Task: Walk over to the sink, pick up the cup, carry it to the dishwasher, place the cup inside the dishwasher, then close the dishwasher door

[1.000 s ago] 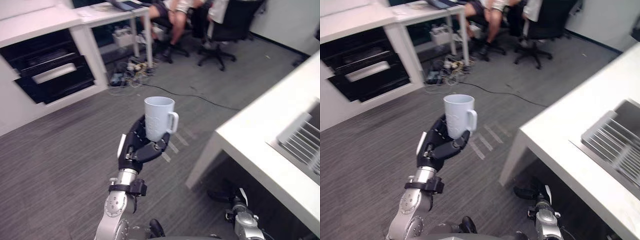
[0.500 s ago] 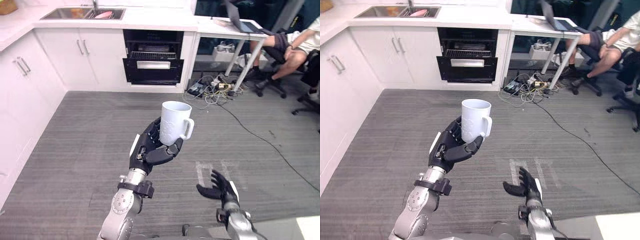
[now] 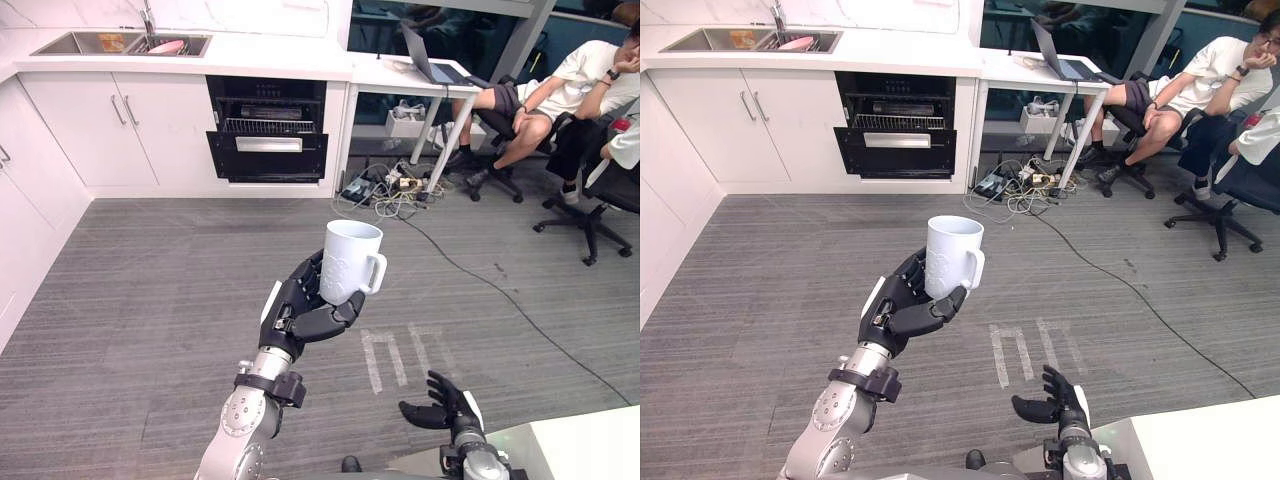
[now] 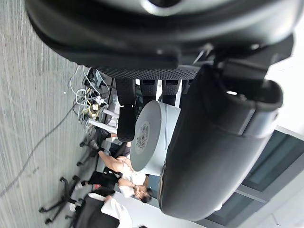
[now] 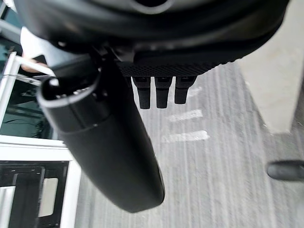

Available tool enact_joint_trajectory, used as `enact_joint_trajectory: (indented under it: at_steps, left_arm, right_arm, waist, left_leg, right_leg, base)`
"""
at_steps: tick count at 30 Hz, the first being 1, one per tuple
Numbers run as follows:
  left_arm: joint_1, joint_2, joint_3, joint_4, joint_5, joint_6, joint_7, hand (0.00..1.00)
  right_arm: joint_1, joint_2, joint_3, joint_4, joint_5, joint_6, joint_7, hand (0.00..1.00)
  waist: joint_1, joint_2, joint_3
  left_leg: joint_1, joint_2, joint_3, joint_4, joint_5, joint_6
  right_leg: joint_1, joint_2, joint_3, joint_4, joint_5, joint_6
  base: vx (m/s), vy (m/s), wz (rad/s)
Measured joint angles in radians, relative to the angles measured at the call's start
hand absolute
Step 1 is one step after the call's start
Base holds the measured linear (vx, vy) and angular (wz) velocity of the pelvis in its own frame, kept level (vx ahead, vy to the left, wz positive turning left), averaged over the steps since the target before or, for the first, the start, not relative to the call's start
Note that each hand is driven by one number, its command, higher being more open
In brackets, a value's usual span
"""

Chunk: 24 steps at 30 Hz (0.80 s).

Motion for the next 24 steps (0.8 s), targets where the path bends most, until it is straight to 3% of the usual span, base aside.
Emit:
enact_joint_trajectory:
  at_steps: [3, 8, 11, 13, 15, 17, 19, 20, 22, 23, 24]
  left_arm:
    - [0.000, -0.020, 0.020, 0.031, 0.012, 0.009, 0.023, 0.30]
    - [0.002, -0.030, 0.090, 0.017, 0.026, 0.011, 0.053, 0.30]
    - [0.026, -0.032, 0.137, -0.038, 0.025, 0.010, 0.073, 0.30]
    - [0.058, -0.033, 0.146, -0.090, 0.025, 0.008, 0.075, 0.30]
    - [0.075, -0.031, 0.143, -0.105, 0.026, 0.007, 0.079, 0.30]
    - [0.075, -0.026, 0.141, -0.106, 0.026, 0.006, 0.079, 0.30]
    - [0.072, -0.024, 0.127, -0.105, 0.026, 0.004, 0.079, 0.30]
    - [0.070, -0.022, 0.117, -0.105, 0.026, 0.004, 0.079, 0.30]
    - [0.054, -0.022, 0.090, -0.101, 0.027, 0.004, 0.078, 0.30]
    - [0.035, -0.024, 0.068, -0.099, 0.028, 0.004, 0.077, 0.30]
    - [0.019, -0.030, 0.051, -0.098, 0.028, 0.003, 0.075, 0.30]
  right_arm:
    - [0.001, 0.016, 0.000, 0.028, 0.000, 0.013, -0.005, 0.90]
    - [-0.048, 0.009, -0.002, 0.024, 0.000, 0.024, -0.034, 0.90]
    - [-0.100, -0.007, -0.001, 0.001, -0.002, 0.024, -0.044, 0.90]
    - [-0.113, -0.022, 0.000, -0.031, -0.007, 0.024, -0.050, 0.90]
    - [-0.126, -0.024, 0.003, -0.040, -0.011, 0.024, -0.050, 0.90]
    - [-0.112, -0.017, 0.027, -0.069, -0.011, 0.024, -0.047, 0.90]
    - [-0.111, -0.013, 0.031, -0.109, -0.011, 0.024, -0.046, 0.90]
    - [-0.111, -0.015, 0.028, -0.119, -0.011, 0.024, -0.047, 0.90]
    - [-0.108, -0.022, 0.022, -0.158, -0.011, 0.025, -0.049, 0.90]
    - [-0.089, -0.033, 0.018, -0.214, -0.011, 0.025, -0.051, 0.90]
    - [-0.065, -0.044, 0.020, -0.275, -0.012, 0.024, -0.051, 0.90]
  waist:
    - [0.008, -0.003, 0.003]
    - [0.048, -0.004, 0.018]
    - [0.054, -0.006, 0.028]
    - [0.054, -0.025, 0.055]
    - [0.053, -0.023, 0.079]
    - [0.051, -0.016, 0.093]
    - [0.023, -0.011, 0.109]
    - [0.012, -0.004, 0.113]
    - [-0.009, 0.001, 0.118]
    - [-0.023, 0.013, 0.124]
    - [-0.032, 0.025, 0.117]
  left_leg:
    - [-0.020, 0.026, 0.019, 0.041, -0.024, -0.036]
    - [-0.066, 0.048, 0.033, 0.097, -0.050, -0.023]
    - [-0.114, 0.034, 0.025, 0.164, -0.092, 0.002]
    - [-0.105, -0.026, 0.004, 0.212, -0.141, 0.034]
    - [-0.067, -0.058, -0.013, 0.214, -0.166, 0.083]
    - [-0.028, -0.070, -0.041, 0.203, -0.185, 0.094]
    - [0.023, -0.085, -0.094, 0.175, -0.201, 0.093]
    - [0.035, -0.086, -0.110, 0.170, -0.205, 0.094]
    - [0.088, -0.093, -0.169, 0.123, -0.208, 0.089]
    - [0.124, -0.094, -0.210, 0.089, -0.212, 0.080]
    - [0.147, -0.093, -0.249, 0.076, -0.222, 0.061]
  right_leg:
    - [0.013, -0.013, -0.109, 0.005, -0.018, -0.021]
    - [-0.029, -0.015, -0.141, 0.085, -0.070, -0.004]
    - [-0.107, -0.055, -0.166, 0.229, -0.159, 0.014]
    - [-0.172, -0.144, -0.181, 0.484, -0.263, 0.034]
    - [-0.282, -0.173, -0.125, 0.741, -0.264, 0.034]
    - [-0.339, -0.142, -0.082, 0.783, -0.302, 0.041]
    - [-0.391, -0.093, -0.079, 0.669, -0.303, 0.042]
    - [-0.405, -0.079, -0.073, 0.626, -0.298, 0.046]
    - [-0.443, -0.029, -0.042, 0.466, -0.214, 0.048]
    - [-0.442, -0.002, -0.012, 0.363, -0.098, 0.039]
    - [-0.429, 0.012, 0.025, 0.343, 0.048, 0.008]
  base:
    - [-0.02, -0.091, 0.33]
    - [-0.02, -0.026, 0.23]
    - [0.04, 0.078, 0.27]
    - [0.10, 0.171, 0.40]
    - [0.19, 0.148, 0.35]
    - [0.27, 0.088, 0.39]
    - [0.34, 0.027, 0.62]
    - [0.50, 0.000, 0.92]
    - [0.47, -0.032, 0.87]
    - [0.60, -0.088, 1.06]
    - [0.62, -0.112, 0.93]
